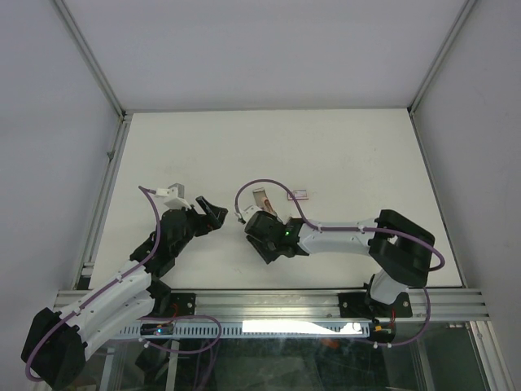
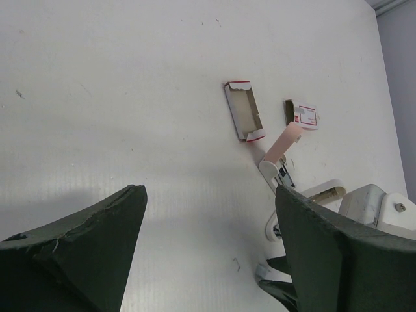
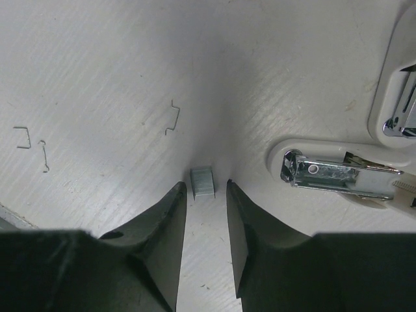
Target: Load the staples into the stapler
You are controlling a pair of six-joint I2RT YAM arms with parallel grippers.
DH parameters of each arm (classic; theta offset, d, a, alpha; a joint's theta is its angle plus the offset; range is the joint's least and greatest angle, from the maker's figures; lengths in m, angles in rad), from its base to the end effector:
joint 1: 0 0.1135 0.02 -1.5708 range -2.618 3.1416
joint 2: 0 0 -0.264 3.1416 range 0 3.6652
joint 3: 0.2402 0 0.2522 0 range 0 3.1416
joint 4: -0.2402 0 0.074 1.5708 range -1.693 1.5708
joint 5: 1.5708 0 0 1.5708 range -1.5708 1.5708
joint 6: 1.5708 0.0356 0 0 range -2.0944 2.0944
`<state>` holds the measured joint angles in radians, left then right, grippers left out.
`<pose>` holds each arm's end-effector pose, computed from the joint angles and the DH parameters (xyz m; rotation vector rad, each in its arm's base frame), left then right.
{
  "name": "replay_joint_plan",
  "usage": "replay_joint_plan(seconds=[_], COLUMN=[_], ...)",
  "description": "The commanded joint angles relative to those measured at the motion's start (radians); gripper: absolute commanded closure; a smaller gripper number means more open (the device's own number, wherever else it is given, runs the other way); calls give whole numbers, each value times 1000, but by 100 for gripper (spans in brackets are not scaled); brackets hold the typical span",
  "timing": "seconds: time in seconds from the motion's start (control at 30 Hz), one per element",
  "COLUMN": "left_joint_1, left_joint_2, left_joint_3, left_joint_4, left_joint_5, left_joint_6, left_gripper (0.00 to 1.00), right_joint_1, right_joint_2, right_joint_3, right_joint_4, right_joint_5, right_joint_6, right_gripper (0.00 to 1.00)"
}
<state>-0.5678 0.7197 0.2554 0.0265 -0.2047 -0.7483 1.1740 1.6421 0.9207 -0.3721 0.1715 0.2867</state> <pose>0.1438 -0.0831 0.1853 -0.3185 2.0318 -0.6315 0.1264 0.2858 0.1632 -1.0924 2.4282 0.2616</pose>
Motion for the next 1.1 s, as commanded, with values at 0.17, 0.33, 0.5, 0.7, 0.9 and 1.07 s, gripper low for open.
replay_joint_plan(seconds=[0.17,0.33,0.5,0.7,0.9,1.07], left_joint_1=[6,7,6,6,3,-4], left_joint_2=[-5,-9,-14,-2,29,77], left_joint_3=[44,44,46,63,56,30], left_joint_4=[32,31,38,65,197,363], left_joint_5=[-4,3,54,252,570,773], left_joint_6=[8,15,43,123,140,84], left_gripper=[17,17,17,18,20,20], right_joint_1=[4,1,-35,-153,-321,-431], right_joint_2=[-33,-38,-82,-184,-257,-288], right_joint_3=[-36,-36,-36,-44,-45,-28], right_joint_4=[-10,20,34,56,62,45], right_joint_5=[-14,-41,-104,-321,-628,-941], right_joint_6=[17,6,-23,-64,-111,-152], right_gripper=[73,81,84,86,86,86])
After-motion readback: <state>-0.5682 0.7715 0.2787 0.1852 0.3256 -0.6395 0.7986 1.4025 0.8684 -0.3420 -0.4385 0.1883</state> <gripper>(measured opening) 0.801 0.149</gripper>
